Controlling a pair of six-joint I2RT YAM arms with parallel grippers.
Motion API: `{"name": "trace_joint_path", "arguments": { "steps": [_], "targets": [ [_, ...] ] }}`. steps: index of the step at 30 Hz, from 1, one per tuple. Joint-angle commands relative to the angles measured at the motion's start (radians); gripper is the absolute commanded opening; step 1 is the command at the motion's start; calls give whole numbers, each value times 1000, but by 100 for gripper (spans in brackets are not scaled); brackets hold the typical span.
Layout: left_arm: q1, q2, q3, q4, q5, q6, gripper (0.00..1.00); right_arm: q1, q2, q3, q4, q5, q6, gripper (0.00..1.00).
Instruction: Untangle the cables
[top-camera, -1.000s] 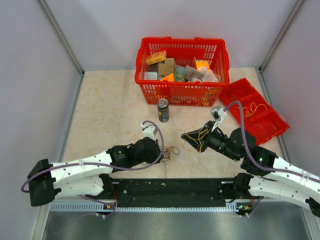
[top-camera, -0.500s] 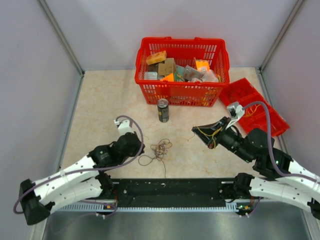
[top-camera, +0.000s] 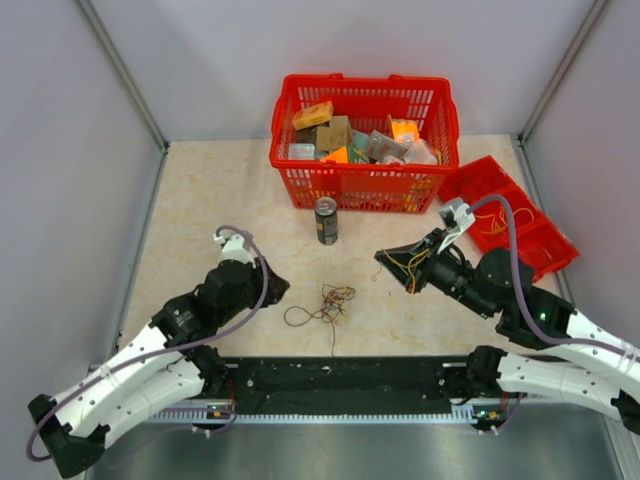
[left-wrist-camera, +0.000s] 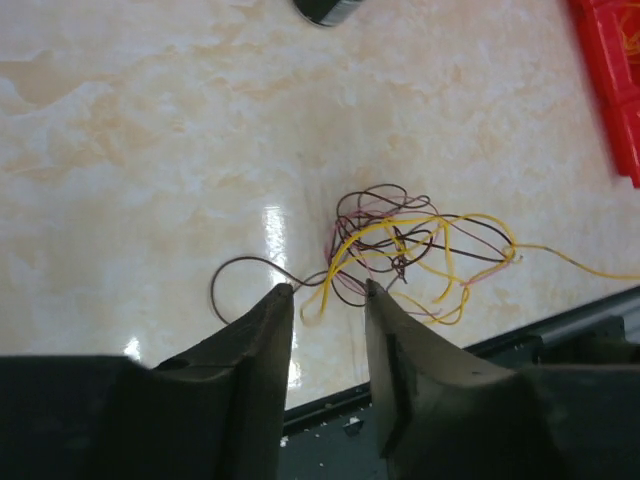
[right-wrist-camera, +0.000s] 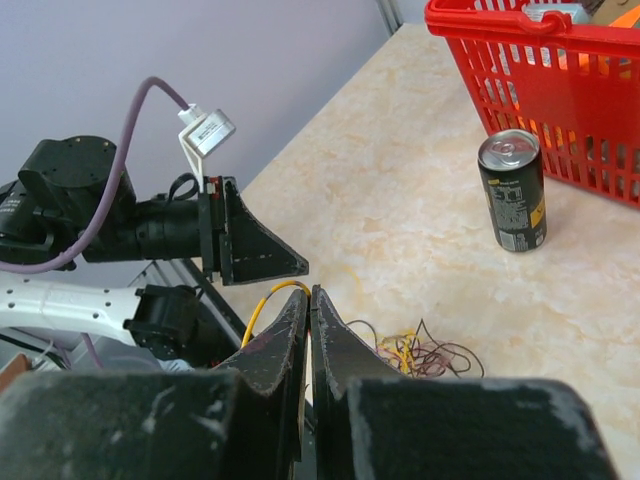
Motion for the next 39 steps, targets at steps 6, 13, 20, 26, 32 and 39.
{"name": "trace_joint_path", "arguments": {
  "steps": [6, 13, 20, 26, 32, 39],
  "targets": [
    [3, 96, -29, 333, 377, 86, 76, -9, 47, 98, 96, -87, 23, 0],
    [-32, 403, -22, 562, 569, 23, 79, -9, 75, 134, 133, -135, 40, 0],
    [-109, 697, 26, 738, 595, -20, 80, -9, 80, 164, 161, -175, 57, 0],
    [-104, 856, 43, 829, 531, -86, 63, -9, 87, 194, 179, -203, 66, 0],
    [-37, 919, 0, 841, 472, -141, 30, -9, 100, 275, 164, -215, 36, 0],
    [121, 658, -146, 679, 351, -96, 28, -9, 72, 262, 11, -91, -30, 0]
  ]
}}
